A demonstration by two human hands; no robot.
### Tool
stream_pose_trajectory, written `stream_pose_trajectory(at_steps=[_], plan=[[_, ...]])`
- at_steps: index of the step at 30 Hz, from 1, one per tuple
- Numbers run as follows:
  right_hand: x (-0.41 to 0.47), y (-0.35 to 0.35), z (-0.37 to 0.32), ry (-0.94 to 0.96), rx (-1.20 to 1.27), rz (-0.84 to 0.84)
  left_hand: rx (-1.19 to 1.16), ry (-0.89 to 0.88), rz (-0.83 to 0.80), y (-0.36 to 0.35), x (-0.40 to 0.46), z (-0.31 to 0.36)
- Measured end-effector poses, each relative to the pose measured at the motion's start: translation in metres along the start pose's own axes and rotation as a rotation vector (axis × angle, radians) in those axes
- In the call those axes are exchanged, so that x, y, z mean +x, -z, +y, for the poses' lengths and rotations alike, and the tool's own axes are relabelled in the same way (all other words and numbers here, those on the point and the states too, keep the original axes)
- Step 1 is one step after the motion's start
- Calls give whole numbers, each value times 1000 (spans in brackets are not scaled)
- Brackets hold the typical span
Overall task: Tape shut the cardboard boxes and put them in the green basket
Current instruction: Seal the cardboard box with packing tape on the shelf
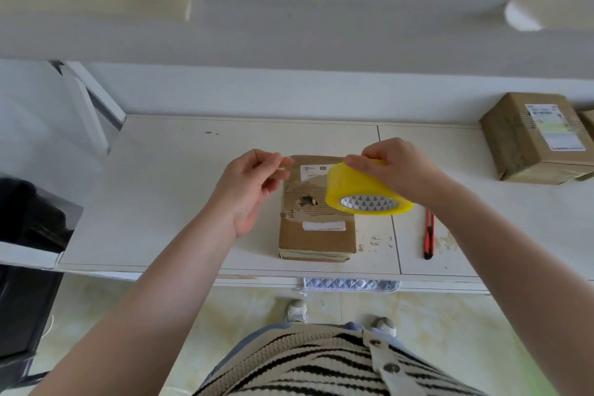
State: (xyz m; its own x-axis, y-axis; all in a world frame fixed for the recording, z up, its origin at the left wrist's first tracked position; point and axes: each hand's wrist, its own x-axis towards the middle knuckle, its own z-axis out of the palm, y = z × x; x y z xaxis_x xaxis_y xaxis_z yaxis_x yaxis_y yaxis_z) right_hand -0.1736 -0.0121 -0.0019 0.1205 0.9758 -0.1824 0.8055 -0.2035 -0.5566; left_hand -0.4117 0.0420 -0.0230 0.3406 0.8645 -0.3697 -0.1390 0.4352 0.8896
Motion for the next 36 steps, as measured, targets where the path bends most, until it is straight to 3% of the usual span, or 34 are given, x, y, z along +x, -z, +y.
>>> stream_pose_trajectory(at_steps=[5,15,22,25,28,31,36], plan=[[1,0,3,-16,48,-6,-183,121,-127,12,4,5],[-1,3,9,-19,7,-3,44,131,-14,9,14,4],[0,7,26,-81,-16,-18,375,-232,171,12,13,-6],[0,4,27,-84,-5,-11,461,-300,183,11,14,-9],[-1,5,27,-79,-7,11,454,-217,151,10,19,-7],[0,6,27,-61,-15,28,351,-23,78,10,22,-4],[2,3,25,-37,-22,7,389,119,94,11,29,-8]])
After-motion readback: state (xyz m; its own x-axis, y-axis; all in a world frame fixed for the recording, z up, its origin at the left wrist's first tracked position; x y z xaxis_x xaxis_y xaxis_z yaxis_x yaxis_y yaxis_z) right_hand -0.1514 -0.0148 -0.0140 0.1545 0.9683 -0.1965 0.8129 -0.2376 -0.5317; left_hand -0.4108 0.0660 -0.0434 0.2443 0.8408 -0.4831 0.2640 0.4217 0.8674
